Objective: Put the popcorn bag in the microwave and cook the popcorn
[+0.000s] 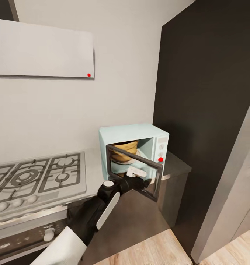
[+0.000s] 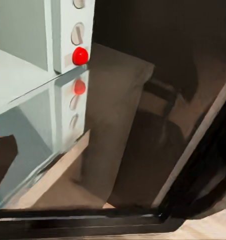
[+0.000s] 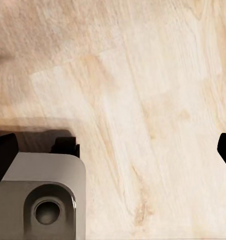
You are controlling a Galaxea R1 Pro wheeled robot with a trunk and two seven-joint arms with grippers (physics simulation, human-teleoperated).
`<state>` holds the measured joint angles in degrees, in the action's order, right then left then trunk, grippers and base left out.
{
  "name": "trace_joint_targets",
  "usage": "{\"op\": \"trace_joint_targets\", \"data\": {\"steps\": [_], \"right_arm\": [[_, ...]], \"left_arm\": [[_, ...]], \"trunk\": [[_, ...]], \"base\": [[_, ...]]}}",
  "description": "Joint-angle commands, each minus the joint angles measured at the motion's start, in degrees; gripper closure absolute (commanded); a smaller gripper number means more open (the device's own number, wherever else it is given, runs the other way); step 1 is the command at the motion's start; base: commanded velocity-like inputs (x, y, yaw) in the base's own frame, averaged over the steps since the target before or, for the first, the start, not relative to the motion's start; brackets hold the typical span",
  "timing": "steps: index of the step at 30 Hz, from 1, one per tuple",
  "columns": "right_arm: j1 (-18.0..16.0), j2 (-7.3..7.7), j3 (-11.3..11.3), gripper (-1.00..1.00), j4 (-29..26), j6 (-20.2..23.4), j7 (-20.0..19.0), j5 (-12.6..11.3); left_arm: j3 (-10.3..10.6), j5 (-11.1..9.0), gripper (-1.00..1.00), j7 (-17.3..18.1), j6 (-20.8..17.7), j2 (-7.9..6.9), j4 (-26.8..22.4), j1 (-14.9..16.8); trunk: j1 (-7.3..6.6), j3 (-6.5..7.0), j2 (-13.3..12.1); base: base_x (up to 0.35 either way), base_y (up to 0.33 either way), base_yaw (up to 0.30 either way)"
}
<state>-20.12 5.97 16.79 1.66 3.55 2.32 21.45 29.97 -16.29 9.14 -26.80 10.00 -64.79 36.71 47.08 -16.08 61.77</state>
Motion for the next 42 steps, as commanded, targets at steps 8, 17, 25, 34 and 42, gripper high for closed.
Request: {"op": "trace_joint_targets", "data": {"steps": [8, 17, 25, 34, 42], "right_arm": [[-0.1, 0.01, 0.4, -1.00, 0.1, 0.1, 0.2, 0.6], [-0.1, 0.01, 0.4, -1.00, 0.1, 0.1, 0.2, 0.6], [-0.1, 0.14, 0.4, -1.00, 0.1, -0.2, 0.2, 0.7], [-0.1, 0.10, 0.4, -1.00, 0.1, -0.2, 0.1, 0.8], [-0.1, 0.10, 0.4, -1.00, 0.1, -0.1, 0.0, 0.8]], "left_arm": [[0.0, -1.3, -1.00, 0.2, -0.4, 0.00, -0.8, 0.0], [-0.1, -1.0, -1.00, -0.1, -0.2, 0.00, -0.9, 0.0], [-0.6, -0.7, -1.00, -8.9, -0.2, 0.00, -0.7, 0.0], [-0.2, -0.8, -1.00, -17.2, 1.6, 0.00, -0.8, 0.0], [0.1, -1.2, -1.00, -17.8, 5.5, 0.00, -0.4, 0.0]], "trunk": [[0.00, -0.07, 0.0], [0.00, -0.07, 0.0], [0.00, -0.07, 0.0], [0.00, -0.07, 0.0], [0.00, -0.07, 0.0]], "base": [[0.000, 0.000, -0.242], [0.000, 0.000, -0.227], [0.000, 0.000, -0.014], [0.075, 0.000, 0.000], [0.172, 0.000, 0.000]]}}
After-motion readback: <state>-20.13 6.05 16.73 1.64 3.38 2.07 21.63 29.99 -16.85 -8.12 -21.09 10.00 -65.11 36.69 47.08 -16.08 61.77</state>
